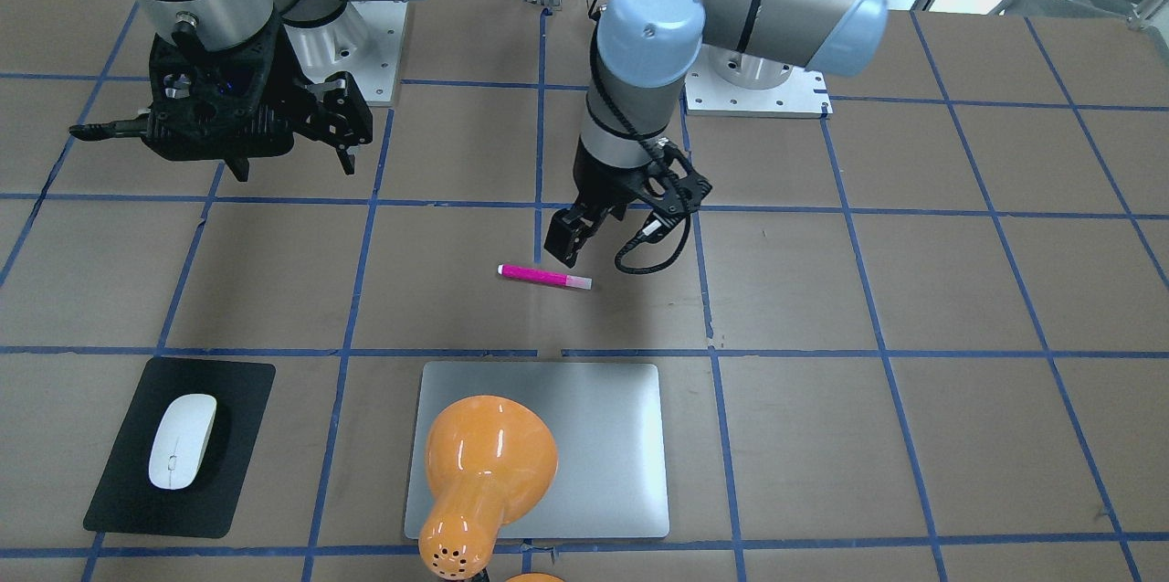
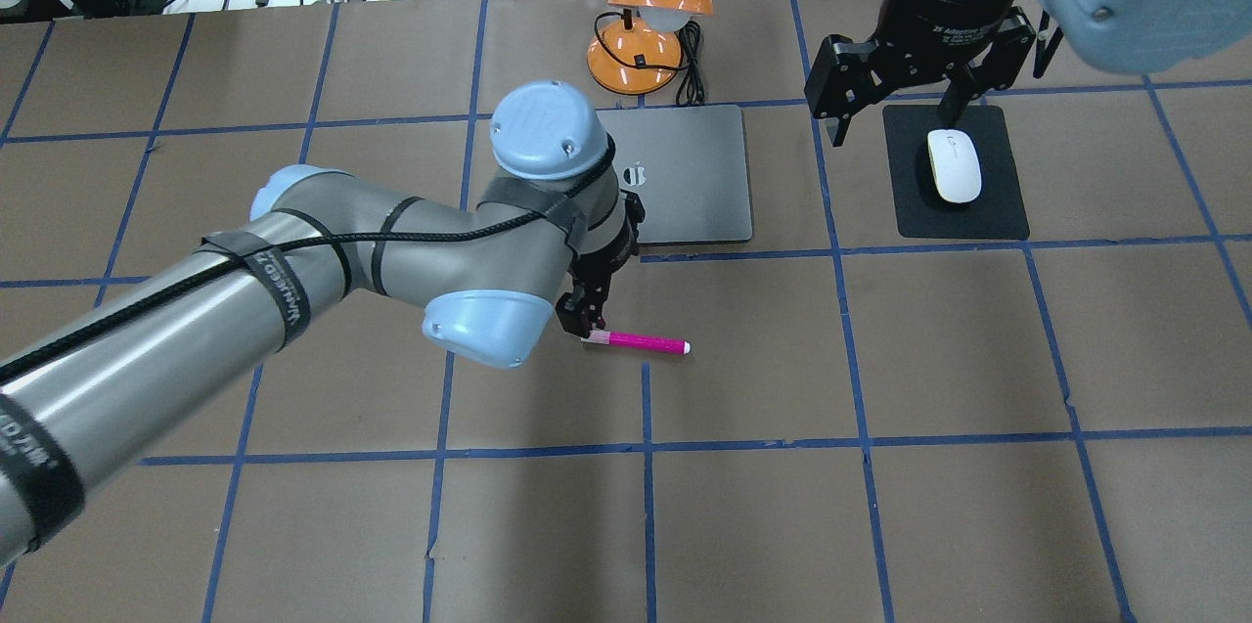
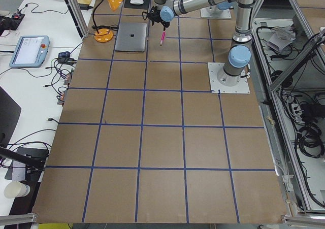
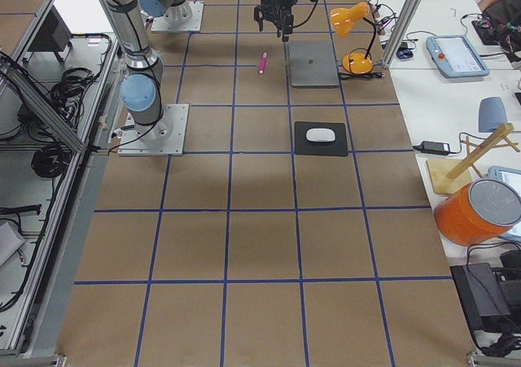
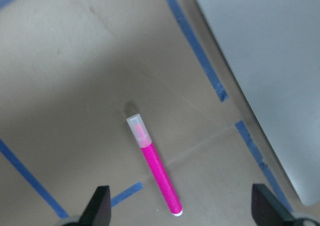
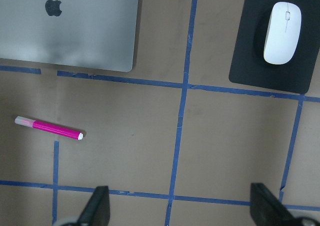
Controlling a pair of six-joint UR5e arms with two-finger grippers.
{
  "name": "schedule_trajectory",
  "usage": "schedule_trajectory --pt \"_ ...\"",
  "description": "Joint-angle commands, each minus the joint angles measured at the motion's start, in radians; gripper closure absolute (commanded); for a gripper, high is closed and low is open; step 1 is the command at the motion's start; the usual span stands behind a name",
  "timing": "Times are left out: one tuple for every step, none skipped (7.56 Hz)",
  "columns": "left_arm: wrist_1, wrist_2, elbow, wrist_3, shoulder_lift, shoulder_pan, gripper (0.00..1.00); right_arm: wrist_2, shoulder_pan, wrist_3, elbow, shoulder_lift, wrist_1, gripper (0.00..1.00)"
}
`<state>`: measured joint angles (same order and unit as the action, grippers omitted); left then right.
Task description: Place pen and mouse around notebook
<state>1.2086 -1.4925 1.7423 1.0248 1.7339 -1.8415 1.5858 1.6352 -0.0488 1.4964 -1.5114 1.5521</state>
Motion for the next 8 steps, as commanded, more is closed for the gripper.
schedule_trajectory --pt "0.349 -0.023 -0.198 -0.503 -0.082 0.144 0.00 0.002 0.000 -0.002 0.010 0.002 -0.003 0.00" --pt "0.373 -0.075 -0.208 -0.649 -0.118 0.204 0.00 0.003 -0.001 -0.006 0.008 0.002 -0.001 0.00" --pt "0.367 -0.098 -0.207 -0.833 -0.144 0.253 0.00 0.003 -0.017 -0.012 0.011 0.006 -0.009 0.00" --pt "0.356 -0.098 -0.207 -0.868 -0.143 0.264 0.00 0.003 -0.012 -0.013 0.013 0.002 -0.010 0.00" --pt "0.336 -0.097 -0.211 -0.862 -0.130 0.266 0.00 0.003 -0.011 -0.011 0.013 0.000 -0.012 0.00" --pt "0.288 -0.088 -0.210 -0.867 -0.117 0.266 0.00 0.016 -0.008 -0.011 0.001 -0.006 -0.001 0.00" --pt "0.286 -0.086 -0.211 -0.867 -0.117 0.266 0.00 0.005 -0.008 -0.013 0.008 -0.001 -0.004 0.00" --pt "0.287 -0.086 -0.211 -0.867 -0.119 0.266 0.00 0.003 -0.008 -0.013 0.008 -0.003 -0.003 0.00"
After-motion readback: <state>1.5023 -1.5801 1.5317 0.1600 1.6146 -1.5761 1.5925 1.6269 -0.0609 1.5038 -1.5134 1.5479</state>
